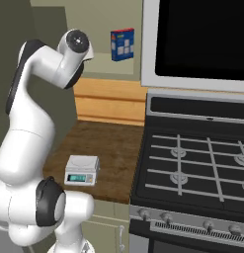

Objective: Pick the jam and place it on the digital scale for weighing, and close the cabinet.

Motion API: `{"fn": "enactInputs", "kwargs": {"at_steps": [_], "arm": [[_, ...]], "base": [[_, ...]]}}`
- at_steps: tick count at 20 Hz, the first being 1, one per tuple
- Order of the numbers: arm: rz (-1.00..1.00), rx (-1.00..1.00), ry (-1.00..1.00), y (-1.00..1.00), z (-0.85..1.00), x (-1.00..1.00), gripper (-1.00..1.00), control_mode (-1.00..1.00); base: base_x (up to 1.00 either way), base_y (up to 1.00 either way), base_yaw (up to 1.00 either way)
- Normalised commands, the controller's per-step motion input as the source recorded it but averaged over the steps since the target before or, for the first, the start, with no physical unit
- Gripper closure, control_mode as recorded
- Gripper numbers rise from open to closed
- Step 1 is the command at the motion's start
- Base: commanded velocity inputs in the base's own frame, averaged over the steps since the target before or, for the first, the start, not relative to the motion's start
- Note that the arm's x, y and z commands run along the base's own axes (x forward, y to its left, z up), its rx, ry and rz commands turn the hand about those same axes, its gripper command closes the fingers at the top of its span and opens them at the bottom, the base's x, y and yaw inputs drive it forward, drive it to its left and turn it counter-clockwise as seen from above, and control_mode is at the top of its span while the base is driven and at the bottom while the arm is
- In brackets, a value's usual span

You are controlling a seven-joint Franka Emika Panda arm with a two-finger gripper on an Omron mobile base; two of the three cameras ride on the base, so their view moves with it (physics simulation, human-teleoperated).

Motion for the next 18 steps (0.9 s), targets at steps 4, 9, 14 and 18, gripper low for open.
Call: {"fn": "enactInputs", "kwargs": {"at_steps": [4,9,14,18], "arm": [[0.00,0.00,0.00,0.00,-0.05,0.27,-1.00,-1.00],[0.00,0.00,-0.01,-0.02,0.00,0.26,-1.00,-1.00],[0.00,0.00,0.00,0.00,0.00,0.35,-1.00,-1.00],[0.00,0.01,0.00,0.00,0.00,0.49,-1.00,-1.00]], "base": [[0.00,0.00,0.00],[0.00,0.00,0.00],[0.00,0.00,0.00],[0.00,0.00,0.00]]}}
